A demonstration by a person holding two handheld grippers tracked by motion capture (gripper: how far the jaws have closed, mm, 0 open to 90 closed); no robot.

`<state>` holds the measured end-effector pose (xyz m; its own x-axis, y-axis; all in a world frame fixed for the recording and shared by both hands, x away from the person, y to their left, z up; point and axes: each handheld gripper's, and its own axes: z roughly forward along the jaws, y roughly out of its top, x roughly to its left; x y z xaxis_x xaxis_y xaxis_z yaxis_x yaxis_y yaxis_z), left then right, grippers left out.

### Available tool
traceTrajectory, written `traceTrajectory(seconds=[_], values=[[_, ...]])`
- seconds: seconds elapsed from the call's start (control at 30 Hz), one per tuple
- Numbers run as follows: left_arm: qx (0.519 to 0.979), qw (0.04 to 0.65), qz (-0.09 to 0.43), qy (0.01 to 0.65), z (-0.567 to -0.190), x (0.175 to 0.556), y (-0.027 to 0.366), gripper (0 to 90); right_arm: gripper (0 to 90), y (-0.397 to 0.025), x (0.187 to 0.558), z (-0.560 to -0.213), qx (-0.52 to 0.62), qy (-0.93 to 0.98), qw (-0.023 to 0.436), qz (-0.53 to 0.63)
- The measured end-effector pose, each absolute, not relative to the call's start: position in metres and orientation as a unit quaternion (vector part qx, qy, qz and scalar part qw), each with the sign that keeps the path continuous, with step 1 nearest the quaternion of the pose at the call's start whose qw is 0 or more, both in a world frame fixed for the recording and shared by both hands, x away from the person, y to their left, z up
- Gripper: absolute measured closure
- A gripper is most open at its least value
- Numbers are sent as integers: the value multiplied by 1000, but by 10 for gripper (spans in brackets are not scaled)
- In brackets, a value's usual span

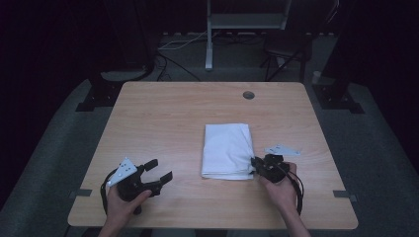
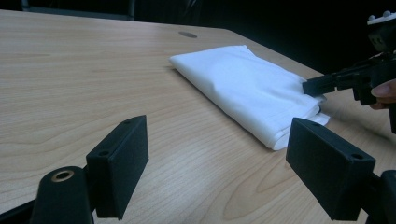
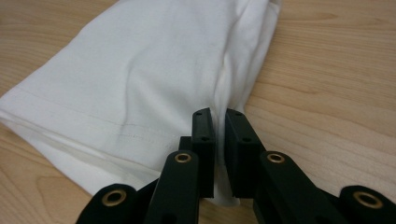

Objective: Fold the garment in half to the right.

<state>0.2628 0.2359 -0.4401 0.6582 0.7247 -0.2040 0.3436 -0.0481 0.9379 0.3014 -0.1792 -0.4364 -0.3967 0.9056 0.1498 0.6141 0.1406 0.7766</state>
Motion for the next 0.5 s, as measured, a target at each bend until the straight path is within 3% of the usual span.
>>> traceTrajectory(seconds=[0.1, 0.2, 0.43, 0.5], values=[[705, 576, 165, 379, -440, 263, 236, 207, 806, -177, 302, -438, 516, 737, 185, 396], [704, 577, 166, 379, -440, 263, 236, 207, 728, -179, 302, -435, 519, 734, 190, 394], [703, 577, 168, 381, -440, 263, 235, 207, 357, -179, 304, -420, 455, 722, 264, 449], [702, 578, 172, 379, -440, 262, 236, 207, 294, -176, 307, -419, 429, 719, 271, 475]])
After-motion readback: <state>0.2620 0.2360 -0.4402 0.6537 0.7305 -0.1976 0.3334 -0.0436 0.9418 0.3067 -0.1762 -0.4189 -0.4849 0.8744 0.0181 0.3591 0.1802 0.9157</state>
